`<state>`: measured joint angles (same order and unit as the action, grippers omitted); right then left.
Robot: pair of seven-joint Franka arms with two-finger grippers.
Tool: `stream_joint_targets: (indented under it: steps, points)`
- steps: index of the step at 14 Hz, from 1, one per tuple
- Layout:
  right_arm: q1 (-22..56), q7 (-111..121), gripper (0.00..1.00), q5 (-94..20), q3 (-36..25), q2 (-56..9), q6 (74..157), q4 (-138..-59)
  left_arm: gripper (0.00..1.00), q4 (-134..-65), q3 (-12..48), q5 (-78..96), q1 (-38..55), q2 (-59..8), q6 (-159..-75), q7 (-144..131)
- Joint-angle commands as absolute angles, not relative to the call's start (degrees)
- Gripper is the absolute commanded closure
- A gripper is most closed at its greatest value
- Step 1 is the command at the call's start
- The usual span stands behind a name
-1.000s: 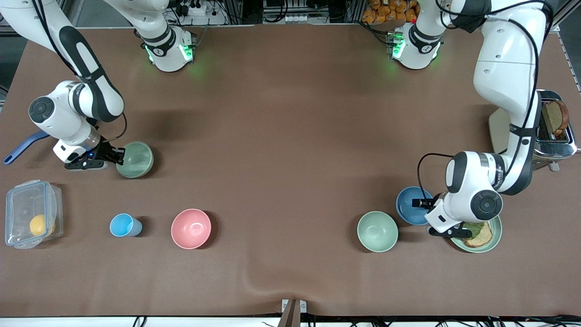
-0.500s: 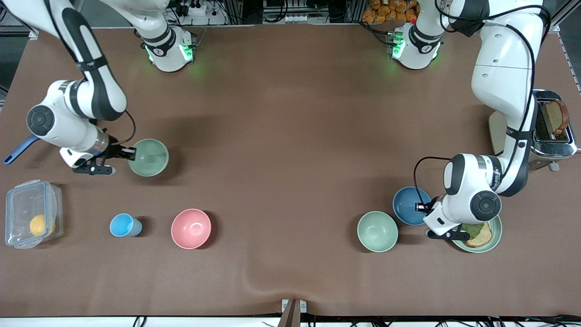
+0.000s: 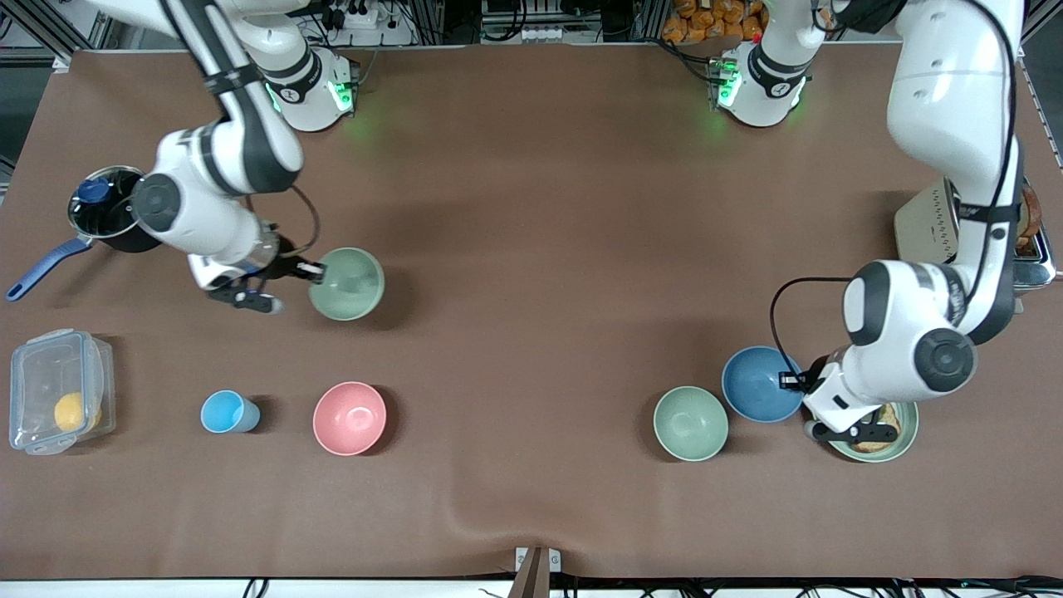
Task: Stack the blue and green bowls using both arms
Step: 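Slide the green bowl to mid-table while the left gripper grasps the blue bowl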
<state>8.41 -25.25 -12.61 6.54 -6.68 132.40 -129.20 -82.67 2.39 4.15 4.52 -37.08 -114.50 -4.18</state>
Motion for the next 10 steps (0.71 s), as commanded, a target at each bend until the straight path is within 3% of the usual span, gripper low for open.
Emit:
stream_joint_targets:
  steps: [1, 6, 10]
  points:
    - [14.31, -33.54, 1.0, -15.03, 6.15, -6.33, 134.73, -129.02, 1.0, -86.12, 5.17, 8.87, 4.75, -32.35, -110.49, -7.98]
    - [26.69, -49.1, 1.0, -14.94, 6.07, -9.39, 143.59, -129.46, 1.0, -90.97, 11.94, 9.14, 4.92, -28.83, -112.23, -16.15]
    - [33.12, -56.15, 1.0, -14.77, 6.06, -13.44, 152.03, -130.43, 1.0, -91.93, 12.83, 8.96, 5.54, -28.83, -112.24, -17.93]
